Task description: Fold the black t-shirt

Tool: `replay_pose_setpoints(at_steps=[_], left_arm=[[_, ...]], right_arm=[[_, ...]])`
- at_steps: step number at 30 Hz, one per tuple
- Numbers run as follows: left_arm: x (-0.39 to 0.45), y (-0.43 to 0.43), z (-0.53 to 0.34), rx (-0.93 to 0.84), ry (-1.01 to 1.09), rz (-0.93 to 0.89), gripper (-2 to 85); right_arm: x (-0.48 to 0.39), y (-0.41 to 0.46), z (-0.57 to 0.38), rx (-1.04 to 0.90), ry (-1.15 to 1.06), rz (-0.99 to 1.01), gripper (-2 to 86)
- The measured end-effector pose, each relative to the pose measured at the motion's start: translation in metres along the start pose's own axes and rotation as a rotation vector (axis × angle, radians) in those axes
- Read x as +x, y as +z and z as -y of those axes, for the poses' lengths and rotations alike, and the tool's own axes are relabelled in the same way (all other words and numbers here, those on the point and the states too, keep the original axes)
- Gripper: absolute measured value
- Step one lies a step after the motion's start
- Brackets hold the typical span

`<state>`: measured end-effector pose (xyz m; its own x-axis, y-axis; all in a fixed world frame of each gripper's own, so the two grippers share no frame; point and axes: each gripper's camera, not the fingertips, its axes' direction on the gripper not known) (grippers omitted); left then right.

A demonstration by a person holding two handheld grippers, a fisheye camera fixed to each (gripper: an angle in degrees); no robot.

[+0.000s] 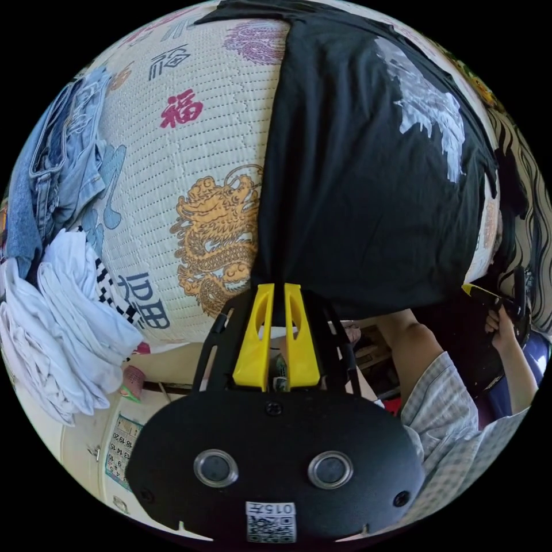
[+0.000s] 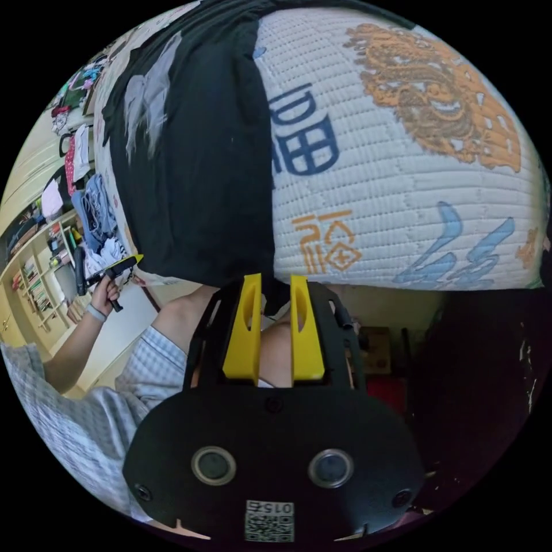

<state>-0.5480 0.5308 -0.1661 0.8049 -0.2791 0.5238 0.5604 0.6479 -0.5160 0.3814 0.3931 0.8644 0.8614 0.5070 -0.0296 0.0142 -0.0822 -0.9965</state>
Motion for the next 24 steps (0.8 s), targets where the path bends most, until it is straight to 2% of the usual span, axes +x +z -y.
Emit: replay_pose_setpoints(at_steps=[3,6,11,18,21,24], left_arm=[[0.005,0.005,0.001,0.014,-0.021,-0.022,0.1],[0.014,0.005,0.001,0.031,-0.018,-0.004,-0.2],[0.03,0.016,0.006,0.036,0.018,0.037,-0.2],[0.054,0.05,0.035,0.016,-0.037,0.054,0.7],[0.06,0.052,0.04,0.014,-0.033,0.031,1.0],[0.064,0.052,0.041,0.038,-0.039,-0.01,1.1]], right_arm=[[0.004,0.025,0.007,-0.051,0.007,-0.105,0.8],[0.016,0.028,0.001,-0.044,0.009,-0.126,-0.5],[0.053,0.024,-0.013,-0.034,0.052,-0.099,-0.8],[0.095,0.049,0.001,-0.096,0.152,0.027,0.9],[0.099,0.044,-0.002,-0.112,0.12,-0.129,0.6],[0.1,0.04,0.003,-0.092,0.07,-0.1,0.9]])
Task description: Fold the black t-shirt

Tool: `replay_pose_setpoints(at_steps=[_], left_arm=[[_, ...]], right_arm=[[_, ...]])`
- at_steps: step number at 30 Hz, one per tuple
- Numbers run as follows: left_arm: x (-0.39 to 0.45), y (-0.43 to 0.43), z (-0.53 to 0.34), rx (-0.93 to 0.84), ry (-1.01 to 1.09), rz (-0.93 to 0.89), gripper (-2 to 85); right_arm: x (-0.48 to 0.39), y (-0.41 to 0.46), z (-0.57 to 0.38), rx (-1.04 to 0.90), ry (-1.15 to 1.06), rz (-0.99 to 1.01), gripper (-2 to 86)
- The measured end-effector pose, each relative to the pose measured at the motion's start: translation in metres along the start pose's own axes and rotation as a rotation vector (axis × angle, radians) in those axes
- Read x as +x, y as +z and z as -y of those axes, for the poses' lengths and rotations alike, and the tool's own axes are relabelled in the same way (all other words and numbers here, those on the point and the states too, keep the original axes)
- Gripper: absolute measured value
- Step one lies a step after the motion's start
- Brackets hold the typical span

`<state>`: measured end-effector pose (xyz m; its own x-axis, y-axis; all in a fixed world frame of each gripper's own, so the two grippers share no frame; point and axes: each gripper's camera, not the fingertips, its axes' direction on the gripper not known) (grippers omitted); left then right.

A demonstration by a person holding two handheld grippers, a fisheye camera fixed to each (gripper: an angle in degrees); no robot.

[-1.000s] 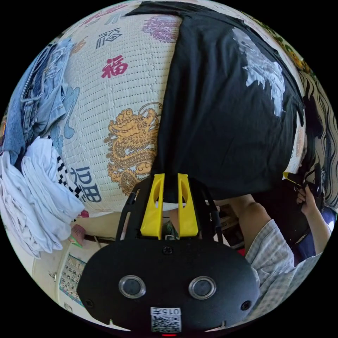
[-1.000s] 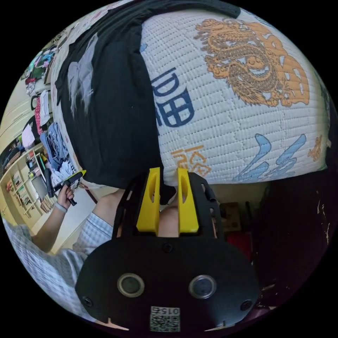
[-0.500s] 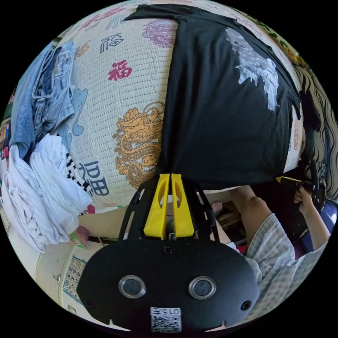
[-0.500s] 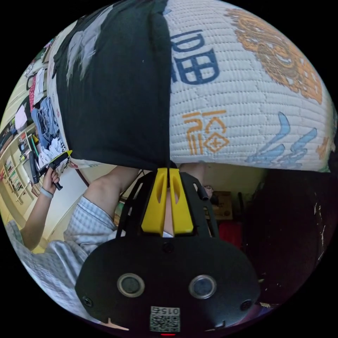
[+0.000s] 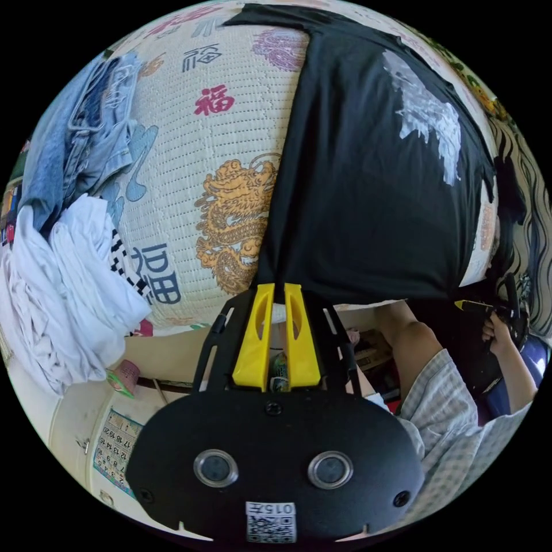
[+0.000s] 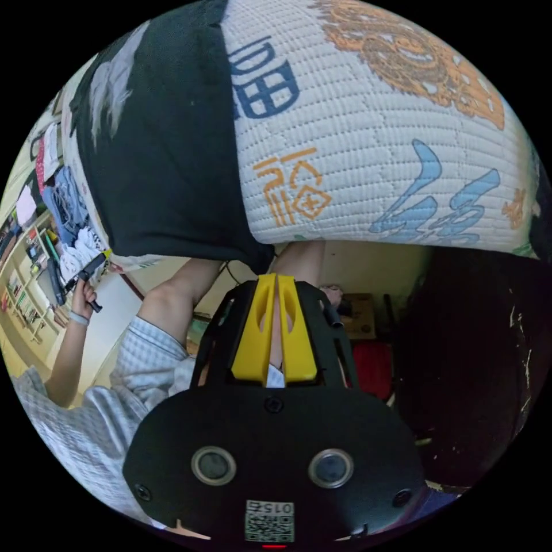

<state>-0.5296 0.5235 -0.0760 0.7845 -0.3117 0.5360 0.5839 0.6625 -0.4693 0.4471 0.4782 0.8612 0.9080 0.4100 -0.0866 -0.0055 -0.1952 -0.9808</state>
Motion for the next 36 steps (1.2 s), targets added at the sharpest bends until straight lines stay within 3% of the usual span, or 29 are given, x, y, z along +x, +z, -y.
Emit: replay_pose_setpoints(at_steps=[12,18,20,21,23,26,31,36], left_arm=[[0.053,0.071,0.059,-0.12,-0.051,0.066,0.0],[0.084,0.101,0.094,-0.206,-0.059,0.087,0.1],[0.094,0.109,0.105,-0.298,-0.025,0.184,0.0],[0.097,0.117,0.107,-0.404,-0.014,0.319,-0.2],[0.101,0.117,0.11,-0.437,0.013,0.451,-0.4],[0.117,0.079,0.14,-0.232,0.028,0.356,-0.4],[0.198,-0.012,0.276,0.309,0.2,0.116,0.8],[0.292,-0.032,0.417,0.457,0.391,0.118,2.0]], right_arm=[[0.017,0.048,0.043,-0.029,0.196,-0.01,-0.1],[0.041,0.038,0.044,-0.067,0.115,0.041,3.2],[0.052,0.021,0.039,-0.039,0.101,-0.022,3.7],[0.06,0.003,0.035,0.002,0.091,-0.052,3.8],[0.069,-0.033,0.034,0.103,0.057,-0.063,3.9],[0.07,-0.101,0.051,0.289,-0.044,-0.055,4.0],[0.019,-0.21,0.142,0.55,-0.279,-0.045,5.2],[-0.042,-0.26,0.24,0.619,-0.395,-0.054,5.6]])
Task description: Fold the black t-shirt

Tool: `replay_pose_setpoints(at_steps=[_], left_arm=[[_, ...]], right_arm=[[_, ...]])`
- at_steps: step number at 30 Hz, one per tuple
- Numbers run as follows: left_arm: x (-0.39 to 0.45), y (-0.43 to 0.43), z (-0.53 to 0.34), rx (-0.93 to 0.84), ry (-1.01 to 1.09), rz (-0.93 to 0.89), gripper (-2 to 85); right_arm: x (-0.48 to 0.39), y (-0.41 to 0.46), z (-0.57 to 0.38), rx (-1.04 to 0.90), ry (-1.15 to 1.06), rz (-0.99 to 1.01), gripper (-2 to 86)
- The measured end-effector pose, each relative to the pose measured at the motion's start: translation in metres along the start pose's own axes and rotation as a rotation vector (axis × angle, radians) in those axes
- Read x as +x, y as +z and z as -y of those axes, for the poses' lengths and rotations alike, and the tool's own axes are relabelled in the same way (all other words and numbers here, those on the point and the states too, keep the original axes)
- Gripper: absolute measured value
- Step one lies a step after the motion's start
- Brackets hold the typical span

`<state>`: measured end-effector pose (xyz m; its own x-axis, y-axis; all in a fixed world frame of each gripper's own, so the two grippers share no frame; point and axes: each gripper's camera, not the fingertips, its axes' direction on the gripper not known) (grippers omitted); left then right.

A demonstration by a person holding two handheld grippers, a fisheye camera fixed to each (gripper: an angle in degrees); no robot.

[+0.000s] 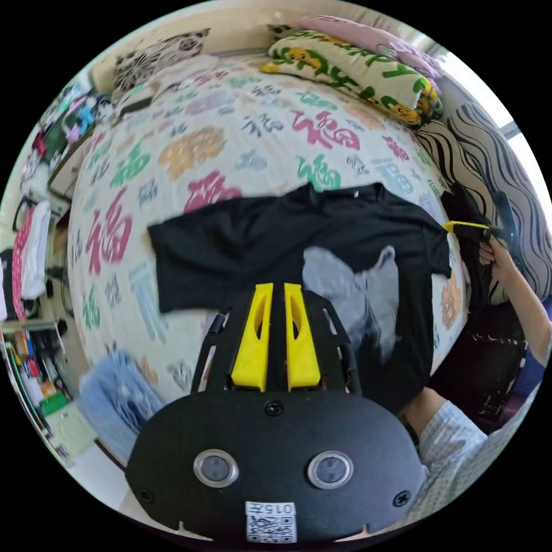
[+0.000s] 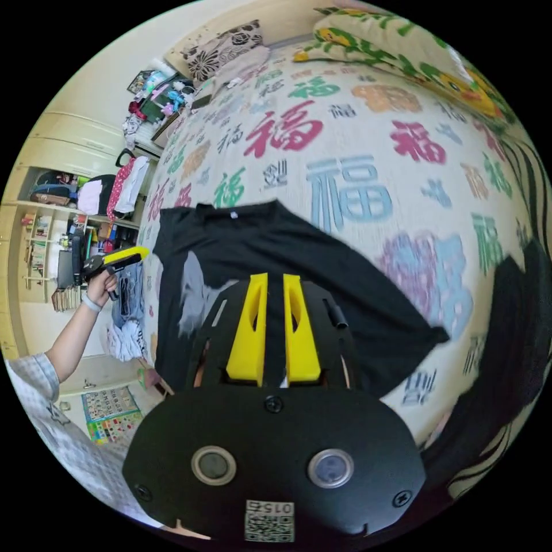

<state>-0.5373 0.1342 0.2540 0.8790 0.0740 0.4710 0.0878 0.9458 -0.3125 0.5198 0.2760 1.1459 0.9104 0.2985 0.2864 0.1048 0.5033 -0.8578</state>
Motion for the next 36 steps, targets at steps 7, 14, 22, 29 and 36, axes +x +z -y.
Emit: replay_pose_setpoints(at_steps=[7,14,22,29,36], left_arm=[[0.049,0.109,0.136,-0.214,0.101,0.032,0.5],[0.073,0.126,0.167,-0.011,0.077,0.18,-0.9],[0.106,0.153,0.178,0.036,0.046,0.015,-0.2],[0.27,0.146,0.189,0.194,0.547,-0.313,6.1],[0.45,0.208,0.248,-0.015,0.908,-0.429,5.8]], right_arm=[[-0.015,0.076,0.072,-0.152,-0.064,-0.308,1.7],[-0.002,0.061,0.077,-0.064,-0.077,-0.297,-0.5],[0.042,0.015,0.02,0.081,0.051,-0.137,5.9],[0.116,-0.044,-0.16,0.167,0.386,-0.172,6.1],[0.189,-0.008,-0.281,0.177,0.761,0.13,7.8]])
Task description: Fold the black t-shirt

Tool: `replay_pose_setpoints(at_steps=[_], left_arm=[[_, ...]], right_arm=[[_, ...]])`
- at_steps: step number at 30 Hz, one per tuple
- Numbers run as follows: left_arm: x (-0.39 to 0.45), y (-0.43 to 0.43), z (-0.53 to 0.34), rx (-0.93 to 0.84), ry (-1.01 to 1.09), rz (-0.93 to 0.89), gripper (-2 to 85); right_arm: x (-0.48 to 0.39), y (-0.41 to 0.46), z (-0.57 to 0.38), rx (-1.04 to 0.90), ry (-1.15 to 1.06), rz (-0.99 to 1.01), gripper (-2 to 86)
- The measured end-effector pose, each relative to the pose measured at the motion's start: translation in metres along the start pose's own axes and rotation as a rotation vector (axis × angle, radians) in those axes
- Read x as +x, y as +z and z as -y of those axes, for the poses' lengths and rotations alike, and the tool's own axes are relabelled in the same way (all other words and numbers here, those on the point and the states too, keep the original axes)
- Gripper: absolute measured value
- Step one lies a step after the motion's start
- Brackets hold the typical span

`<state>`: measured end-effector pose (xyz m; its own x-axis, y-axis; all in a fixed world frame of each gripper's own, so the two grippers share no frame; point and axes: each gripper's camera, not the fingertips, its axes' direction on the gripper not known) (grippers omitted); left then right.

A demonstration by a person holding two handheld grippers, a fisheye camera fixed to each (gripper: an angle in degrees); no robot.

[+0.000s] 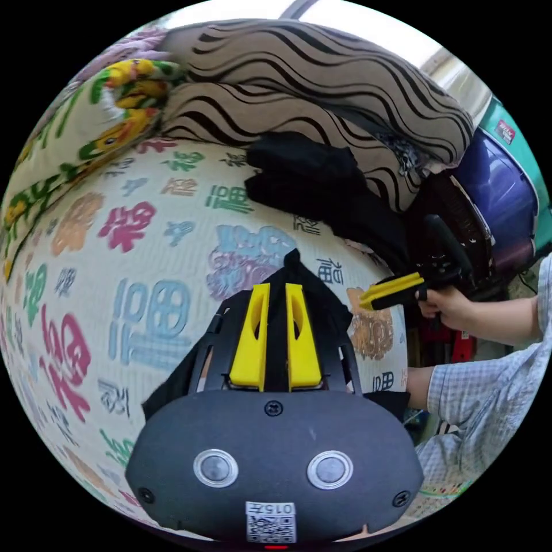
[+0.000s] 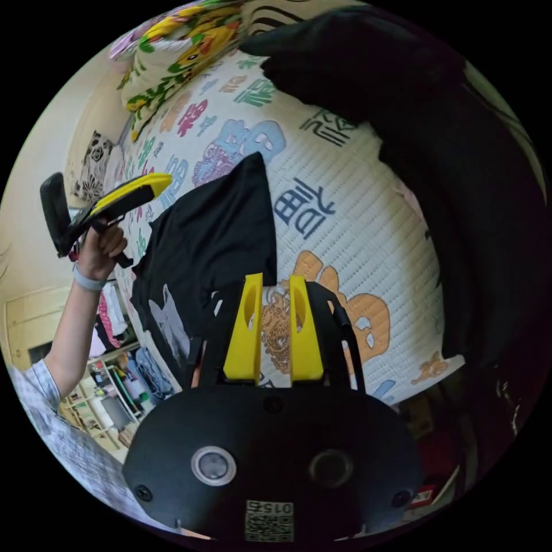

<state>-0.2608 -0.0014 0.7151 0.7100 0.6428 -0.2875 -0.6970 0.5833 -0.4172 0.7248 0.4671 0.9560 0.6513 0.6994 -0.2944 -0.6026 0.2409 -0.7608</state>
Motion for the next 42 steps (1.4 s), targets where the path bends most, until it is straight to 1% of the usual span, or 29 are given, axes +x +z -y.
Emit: replay_pose_setpoints(at_steps=[4,6,8,9,10,14,16,17,19,20,22,23,25,26,28,29,31,33,35,36,38,40,42], left_arm=[[0.005,0.047,0.049,-0.121,0.045,0.006,6.4],[0.003,0.066,0.06,-0.187,0.056,-0.002,5.9],[0.002,0.085,0.066,-0.271,0.067,-0.002,4.5],[0.001,0.096,0.066,-0.325,0.078,-0.003,2.9],[0.0,0.098,0.065,-0.336,0.085,-0.001,2.1],[-0.008,0.071,0.051,-0.234,0.059,-0.067,0.8],[-0.016,0.034,0.029,-0.119,0.034,-0.083,0.4],[-0.017,0.022,0.021,-0.093,0.033,-0.082,0.3],[-0.022,-0.031,-0.022,0.024,0.02,-0.032,0.1],[-0.023,-0.046,-0.035,0.05,0.008,-0.022,0.1],[-0.03,-0.099,-0.099,0.129,-0.083,0.011,0.0],[-0.031,-0.112,-0.117,0.144,-0.109,0.021,0.0],[-0.034,-0.152,-0.191,0.174,-0.234,0.081,-0.1],[-0.035,-0.159,-0.209,0.173,-0.268,0.097,-0.1],[-0.037,-0.173,-0.28,0.149,-0.413,0.144,-0.1],[-0.039,-0.174,-0.296,0.137,-0.449,0.148,-0.1],[-0.045,-0.168,-0.357,0.084,-0.587,0.165,-0.1],[-0.047,-0.164,-0.396,0.047,-0.679,0.18,-0.2],[-0.046,-0.169,-0.425,0.018,-0.762,0.228,-0.3],[-0.043,-0.18,-0.44,0.028,-0.796,0.27,-0.4],[-0.037,-0.201,-0.456,0.095,-0.808,0.275,-0.6],[-0.029,-0.225,-0.468,0.258,-0.783,0.178,-0.8],[-0.027,-0.231,-0.47,0.288,-0.753,0.109,-0.8]], right_arm=[[0.007,0.024,0.006,-0.047,0.022,0.087,8.3],[0.004,0.031,0.008,-0.04,0.037,0.041,7.3],[0.0,0.031,0.01,-0.042,0.038,0.016,5.7],[-0.004,0.03,0.01,-0.036,0.015,0.013,2.9],[-0.008,0.029,0.01,-0.041,-0.021,0.04,1.1],[-0.021,0.016,0.009,-0.013,-0.074,0.096,-0.1],[-0.04,0.0,0.008,0.019,-0.127,0.118,-0.4],[-0.048,-0.004,0.007,0.026,-0.142,0.13,-0.4],[-0.09,-0.02,-0.001,0.039,-0.266,0.172,-0.4],[-0.104,-0.022,-0.003,0.032,-0.308,0.172,-0.4],[-0.162,-0.022,-0.016,-0.002,-0.473,0.181,-0.4],[-0.177,-0.019,-0.02,-0.019,-0.509,0.184,-0.4],[-0.235,0.006,-0.034,-0.082,-0.654,0.169,-0.4],[-0.248,0.016,-0.038,-0.099,-0.689,0.153,-0.4],[-0.294,0.064,-0.052,-0.189,-0.8,0.071,-0.4],[-0.303,0.077,-0.056,-0.216,-0.819,0.054,-0.4],[-0.33,0.121,-0.064,-0.32,-0.837,-0.004,-0.4],[-0.345,0.135,-0.066,-0.369,-0.829,-0.044,-0.6],[-0.357,0.13,-0.064,-0.36,-0.824,-0.055,-0.6],[-0.363,0.123,-0.059,-0.35,-0.813,-0.051,-0.6],[-0.371,0.111,-0.048,-0.328,-0.778,-0.052,-0.6],[-0.384,0.103,-0.029,-0.292,-0.743,-0.036,-0.5],[-0.401,0.109,-0.017,-0.308,-0.733,-0.032,-0.5]])
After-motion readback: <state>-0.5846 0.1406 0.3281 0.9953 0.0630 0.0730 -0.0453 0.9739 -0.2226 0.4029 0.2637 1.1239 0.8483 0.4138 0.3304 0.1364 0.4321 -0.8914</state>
